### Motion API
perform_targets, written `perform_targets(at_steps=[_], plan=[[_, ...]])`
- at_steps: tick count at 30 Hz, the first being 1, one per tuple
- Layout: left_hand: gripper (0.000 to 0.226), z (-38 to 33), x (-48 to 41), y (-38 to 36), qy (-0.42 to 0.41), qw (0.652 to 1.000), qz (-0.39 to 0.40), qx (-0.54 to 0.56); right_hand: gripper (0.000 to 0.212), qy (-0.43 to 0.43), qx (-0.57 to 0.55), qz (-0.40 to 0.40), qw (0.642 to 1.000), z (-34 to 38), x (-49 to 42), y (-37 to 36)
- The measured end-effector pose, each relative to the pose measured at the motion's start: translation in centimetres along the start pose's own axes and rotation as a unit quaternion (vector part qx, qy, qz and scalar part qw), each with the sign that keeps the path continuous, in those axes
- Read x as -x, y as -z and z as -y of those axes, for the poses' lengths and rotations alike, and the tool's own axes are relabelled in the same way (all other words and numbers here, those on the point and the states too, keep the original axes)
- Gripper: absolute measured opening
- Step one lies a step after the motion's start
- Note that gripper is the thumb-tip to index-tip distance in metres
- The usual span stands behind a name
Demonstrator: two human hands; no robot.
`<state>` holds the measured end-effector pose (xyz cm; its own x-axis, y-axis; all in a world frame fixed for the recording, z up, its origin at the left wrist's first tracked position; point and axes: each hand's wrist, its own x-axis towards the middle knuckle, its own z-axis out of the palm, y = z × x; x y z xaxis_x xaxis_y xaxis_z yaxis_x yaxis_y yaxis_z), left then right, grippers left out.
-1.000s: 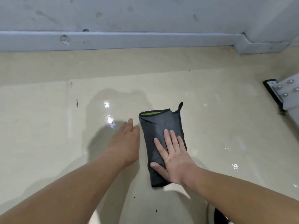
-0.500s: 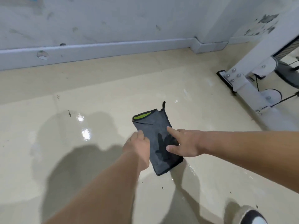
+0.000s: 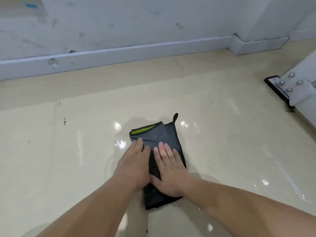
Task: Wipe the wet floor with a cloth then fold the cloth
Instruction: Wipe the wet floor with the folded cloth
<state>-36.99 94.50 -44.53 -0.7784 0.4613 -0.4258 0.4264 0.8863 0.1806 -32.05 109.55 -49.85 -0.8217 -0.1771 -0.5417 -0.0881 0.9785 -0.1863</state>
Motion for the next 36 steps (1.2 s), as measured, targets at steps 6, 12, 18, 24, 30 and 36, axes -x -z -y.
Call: perform_targets(at_steps=[6,12,18,24,30,36], plan=[[0.045,-6.5,-3.7,0.4,-0.025,0.994,-0.111,0.002,0.095,-0.116,-0.087,-0.090,0.985,-9.8,-1.0,2.4],[0.060,-11.6,-6.6,-1.7,-0.039,0.994,-0.044,-0.096,0.095,-0.307,-0.121,-0.136,0.934,-24.1,1.9,2.8],[0.100,-12.9,-10.1,-1.4,-0.048,0.994,-0.008,-0.099,0.089,-0.377,-0.127,-0.165,0.903,-23.9,2.9,1.3],[0.146,-15.4,-15.0,1.5,-0.021,0.984,0.092,-0.152,0.097,-0.222,-0.049,-0.175,0.958,-21.4,5.1,-1.0],[0.144,-17.3,-16.0,1.5,0.021,0.981,0.145,-0.127,0.095,-0.283,-0.099,-0.125,0.946,-34.6,3.4,4.2],[0.149,-17.3,-16.2,1.6,0.015,0.980,0.158,-0.121,0.098,-0.439,-0.167,-0.097,0.878,-41.4,2.7,7.3]])
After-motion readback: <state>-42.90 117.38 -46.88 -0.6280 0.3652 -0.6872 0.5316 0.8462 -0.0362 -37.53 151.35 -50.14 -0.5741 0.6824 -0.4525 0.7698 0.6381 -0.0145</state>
